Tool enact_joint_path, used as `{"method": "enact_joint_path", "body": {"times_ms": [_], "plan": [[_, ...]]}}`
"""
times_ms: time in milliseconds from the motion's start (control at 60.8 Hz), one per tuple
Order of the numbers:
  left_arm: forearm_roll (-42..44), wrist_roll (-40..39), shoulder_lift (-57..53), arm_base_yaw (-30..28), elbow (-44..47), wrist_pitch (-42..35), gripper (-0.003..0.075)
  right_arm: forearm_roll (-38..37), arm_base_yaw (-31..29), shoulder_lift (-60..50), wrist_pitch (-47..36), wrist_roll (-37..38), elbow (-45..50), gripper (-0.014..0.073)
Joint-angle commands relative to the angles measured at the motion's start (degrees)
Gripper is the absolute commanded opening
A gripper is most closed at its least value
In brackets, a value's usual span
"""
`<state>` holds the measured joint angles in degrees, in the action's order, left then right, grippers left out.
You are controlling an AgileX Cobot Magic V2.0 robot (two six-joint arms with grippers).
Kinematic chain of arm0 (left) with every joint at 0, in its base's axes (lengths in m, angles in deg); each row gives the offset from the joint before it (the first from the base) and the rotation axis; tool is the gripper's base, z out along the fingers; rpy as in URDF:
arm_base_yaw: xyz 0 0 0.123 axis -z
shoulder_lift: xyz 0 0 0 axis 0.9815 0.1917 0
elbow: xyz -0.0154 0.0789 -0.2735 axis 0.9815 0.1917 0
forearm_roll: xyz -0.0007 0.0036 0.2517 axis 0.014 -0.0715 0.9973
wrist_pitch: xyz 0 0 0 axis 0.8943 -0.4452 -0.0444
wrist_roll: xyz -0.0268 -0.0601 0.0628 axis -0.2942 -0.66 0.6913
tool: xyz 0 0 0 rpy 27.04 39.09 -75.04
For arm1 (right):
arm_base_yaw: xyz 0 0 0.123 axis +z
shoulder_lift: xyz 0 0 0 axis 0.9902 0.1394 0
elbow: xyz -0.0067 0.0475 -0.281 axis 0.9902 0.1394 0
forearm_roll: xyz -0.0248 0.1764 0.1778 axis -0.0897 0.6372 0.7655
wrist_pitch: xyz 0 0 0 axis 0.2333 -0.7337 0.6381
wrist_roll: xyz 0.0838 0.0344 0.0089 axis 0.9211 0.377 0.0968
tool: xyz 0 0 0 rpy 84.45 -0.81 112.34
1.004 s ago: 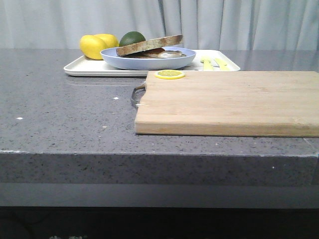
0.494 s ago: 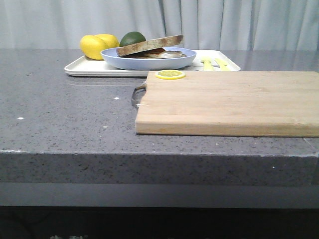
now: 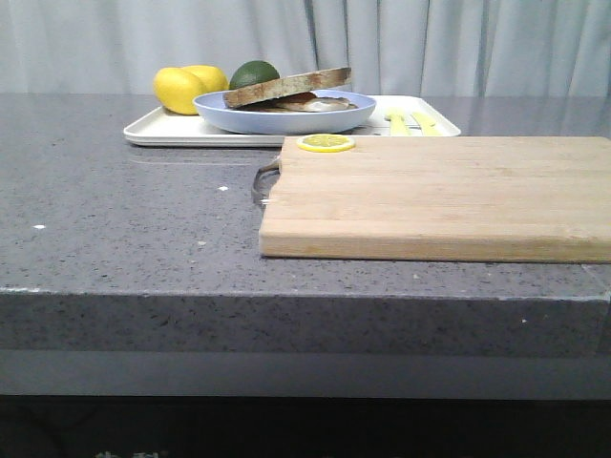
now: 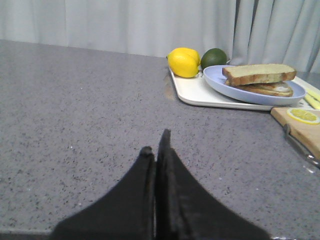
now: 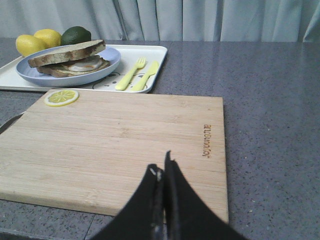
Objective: Place bread and move sandwich to tray
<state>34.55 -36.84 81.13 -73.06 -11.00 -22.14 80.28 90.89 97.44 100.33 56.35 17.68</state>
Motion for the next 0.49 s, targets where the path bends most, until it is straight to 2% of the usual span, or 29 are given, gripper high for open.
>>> {"method": "enact_joint_path", "body": {"times_ms": [0, 198, 477], "plan": [[-0.17, -0.52, -1.31, -0.43, 1.84, -8.58, -0.002, -0.21, -0.22, 0.46, -4.64, 0.01, -1.57, -0.0058], [-0.56, -0.52, -1.31, -0.43, 9.09, -15.62, -0.002, -0.21, -0.22, 0.46, -4.64, 0.01, -1.57, -0.0058], [-0.56, -0.52, -1.31, -0.43, 10.7, -16.43, -0.002, -0.21, -0.22, 0.46, -4.64, 0.01, -1.57, -0.0058]]}}
